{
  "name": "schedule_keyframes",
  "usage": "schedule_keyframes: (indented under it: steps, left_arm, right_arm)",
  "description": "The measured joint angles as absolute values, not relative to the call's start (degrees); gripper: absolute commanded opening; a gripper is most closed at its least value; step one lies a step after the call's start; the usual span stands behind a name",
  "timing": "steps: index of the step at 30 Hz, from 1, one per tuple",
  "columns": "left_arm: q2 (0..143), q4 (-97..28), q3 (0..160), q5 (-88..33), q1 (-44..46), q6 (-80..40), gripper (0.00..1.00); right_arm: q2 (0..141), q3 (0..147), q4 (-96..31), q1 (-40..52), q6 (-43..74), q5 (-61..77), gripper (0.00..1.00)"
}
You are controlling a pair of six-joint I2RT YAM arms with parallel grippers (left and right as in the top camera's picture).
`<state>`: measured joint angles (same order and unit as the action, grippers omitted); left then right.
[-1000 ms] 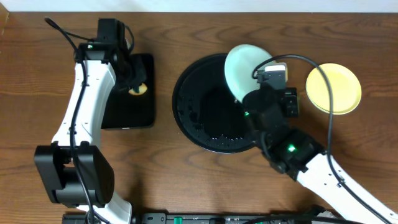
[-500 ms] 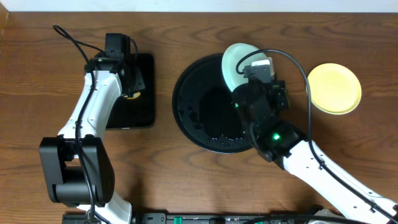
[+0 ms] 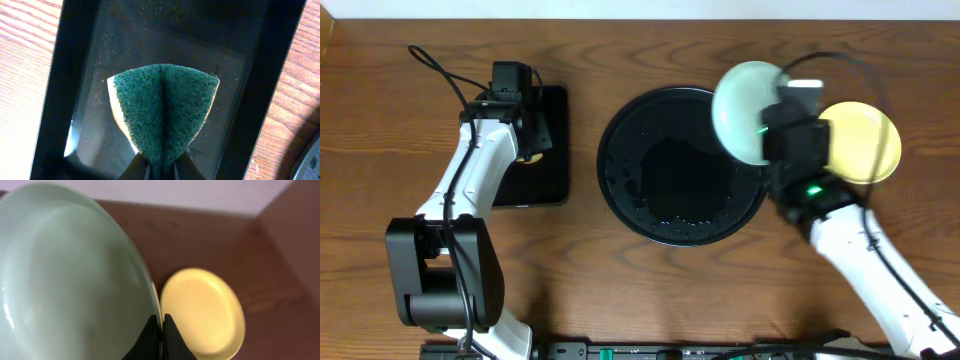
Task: Clean dirty plates on tray and stack at the side
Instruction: 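Carry the pale blue plate right with the right gripper onto the stack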
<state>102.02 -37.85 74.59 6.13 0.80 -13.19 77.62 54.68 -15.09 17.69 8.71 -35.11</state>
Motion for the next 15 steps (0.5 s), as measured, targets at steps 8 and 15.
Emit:
schedule_keyframes:
  steps: [8,15]
  left_arm:
    - [102.0,-37.4,74.6,6.4,0.8,-13.0,0.08]
    - [102.0,-37.2,74.6,6.4,0.8,-13.0,0.08]
  right_arm:
    - [78.0,54.7,-14.3,-12.1,14.9,-9.8,0.01]
    - [83.0,54.7,-12.8,-24.1,18.1,-4.0,0.01]
